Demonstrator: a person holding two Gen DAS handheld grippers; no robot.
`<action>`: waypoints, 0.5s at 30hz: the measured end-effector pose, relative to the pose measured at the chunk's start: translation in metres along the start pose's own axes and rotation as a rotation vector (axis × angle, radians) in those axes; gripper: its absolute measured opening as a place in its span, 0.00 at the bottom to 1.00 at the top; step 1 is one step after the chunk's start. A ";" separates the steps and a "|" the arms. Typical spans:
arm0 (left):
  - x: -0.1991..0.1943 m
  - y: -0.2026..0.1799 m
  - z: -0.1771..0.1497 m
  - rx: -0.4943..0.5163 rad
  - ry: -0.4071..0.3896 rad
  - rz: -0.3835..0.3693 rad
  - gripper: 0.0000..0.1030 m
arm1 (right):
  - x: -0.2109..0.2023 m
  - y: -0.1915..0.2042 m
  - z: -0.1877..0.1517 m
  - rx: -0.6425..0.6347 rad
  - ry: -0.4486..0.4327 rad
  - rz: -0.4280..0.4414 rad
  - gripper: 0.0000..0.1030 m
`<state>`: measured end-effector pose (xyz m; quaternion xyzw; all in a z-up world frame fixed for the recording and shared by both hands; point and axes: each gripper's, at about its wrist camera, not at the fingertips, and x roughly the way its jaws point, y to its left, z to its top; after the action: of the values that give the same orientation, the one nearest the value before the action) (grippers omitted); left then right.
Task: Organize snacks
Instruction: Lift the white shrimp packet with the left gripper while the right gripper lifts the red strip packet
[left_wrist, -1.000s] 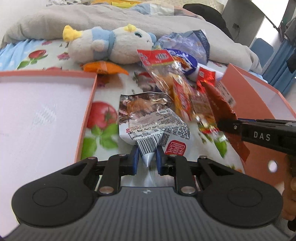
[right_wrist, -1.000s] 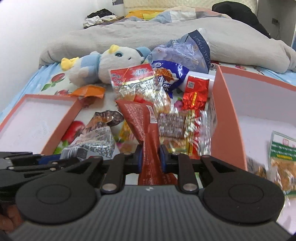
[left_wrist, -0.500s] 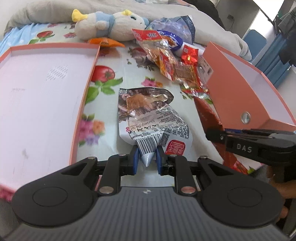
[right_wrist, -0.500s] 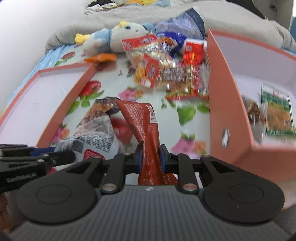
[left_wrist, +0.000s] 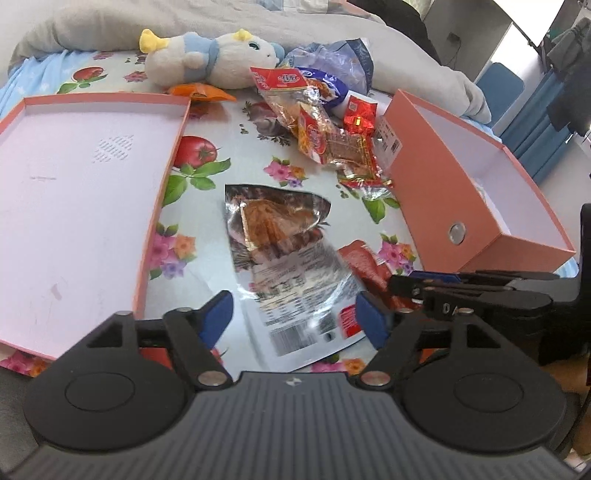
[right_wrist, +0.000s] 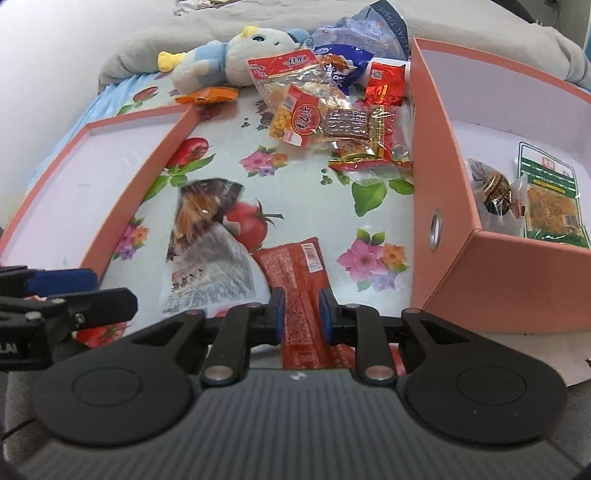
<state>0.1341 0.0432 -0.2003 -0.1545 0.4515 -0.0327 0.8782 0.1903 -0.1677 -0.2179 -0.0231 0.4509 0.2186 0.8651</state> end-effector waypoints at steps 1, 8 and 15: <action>0.002 0.000 0.002 -0.008 -0.001 0.002 0.79 | 0.000 -0.001 0.000 0.003 -0.005 0.009 0.43; 0.028 0.005 0.020 -0.062 0.027 0.008 0.90 | 0.003 -0.008 -0.009 -0.014 -0.003 0.035 0.50; 0.055 0.002 0.036 -0.140 0.031 -0.012 0.91 | 0.008 -0.017 -0.016 -0.032 -0.003 0.044 0.50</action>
<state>0.1949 0.0434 -0.2243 -0.2176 0.4652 -0.0086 0.8580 0.1888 -0.1844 -0.2364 -0.0267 0.4465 0.2448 0.8602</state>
